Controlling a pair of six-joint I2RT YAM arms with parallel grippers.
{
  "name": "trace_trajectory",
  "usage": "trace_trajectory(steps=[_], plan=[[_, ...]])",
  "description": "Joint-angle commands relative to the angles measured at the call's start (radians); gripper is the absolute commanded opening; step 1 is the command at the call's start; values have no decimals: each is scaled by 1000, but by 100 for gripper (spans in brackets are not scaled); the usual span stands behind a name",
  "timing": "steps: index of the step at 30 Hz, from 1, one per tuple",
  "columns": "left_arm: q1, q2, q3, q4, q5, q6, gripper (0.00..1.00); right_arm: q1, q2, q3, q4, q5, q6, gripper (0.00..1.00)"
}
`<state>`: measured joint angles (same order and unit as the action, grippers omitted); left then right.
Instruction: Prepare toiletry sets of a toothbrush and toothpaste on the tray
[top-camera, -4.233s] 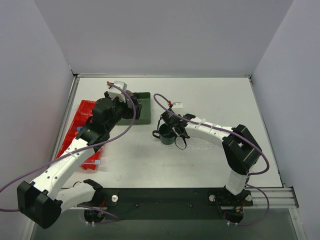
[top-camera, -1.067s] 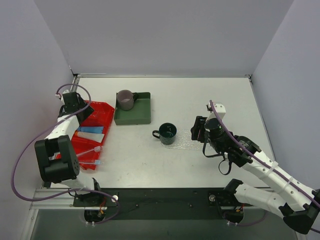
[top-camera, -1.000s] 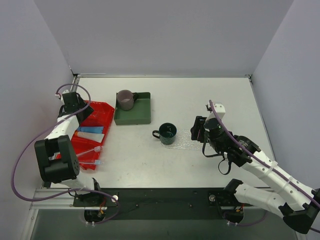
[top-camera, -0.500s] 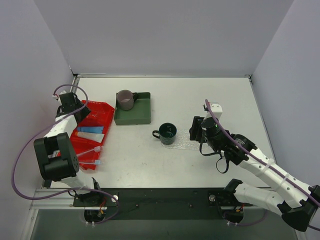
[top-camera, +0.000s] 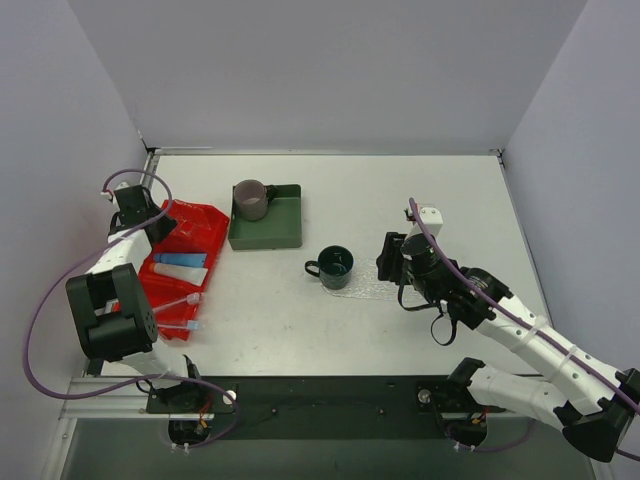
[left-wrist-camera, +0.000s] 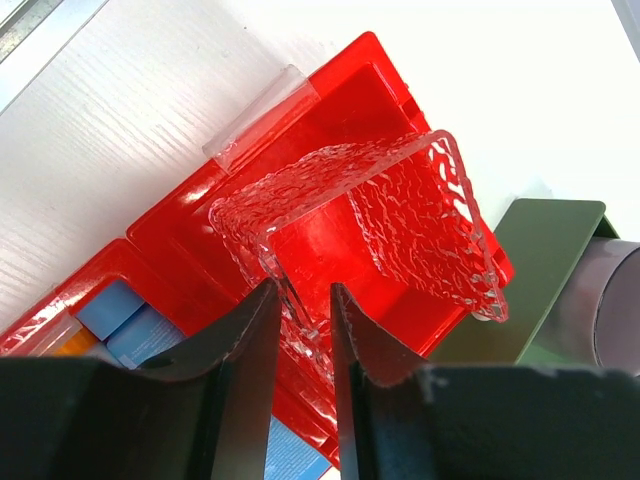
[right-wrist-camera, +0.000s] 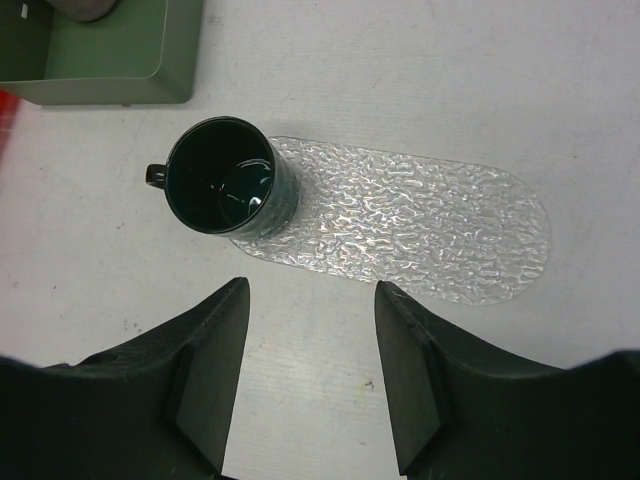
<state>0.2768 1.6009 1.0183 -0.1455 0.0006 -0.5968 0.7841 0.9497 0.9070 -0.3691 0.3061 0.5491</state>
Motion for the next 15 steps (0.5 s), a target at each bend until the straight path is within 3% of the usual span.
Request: trace_trajectory(steps=[1,15], plan=[[7,-22,43,41,26,6,31,-6,11,7,18,7,11,48],[5,-59,40,41,52,0,6,-6,21,12,18,-2,14,48]])
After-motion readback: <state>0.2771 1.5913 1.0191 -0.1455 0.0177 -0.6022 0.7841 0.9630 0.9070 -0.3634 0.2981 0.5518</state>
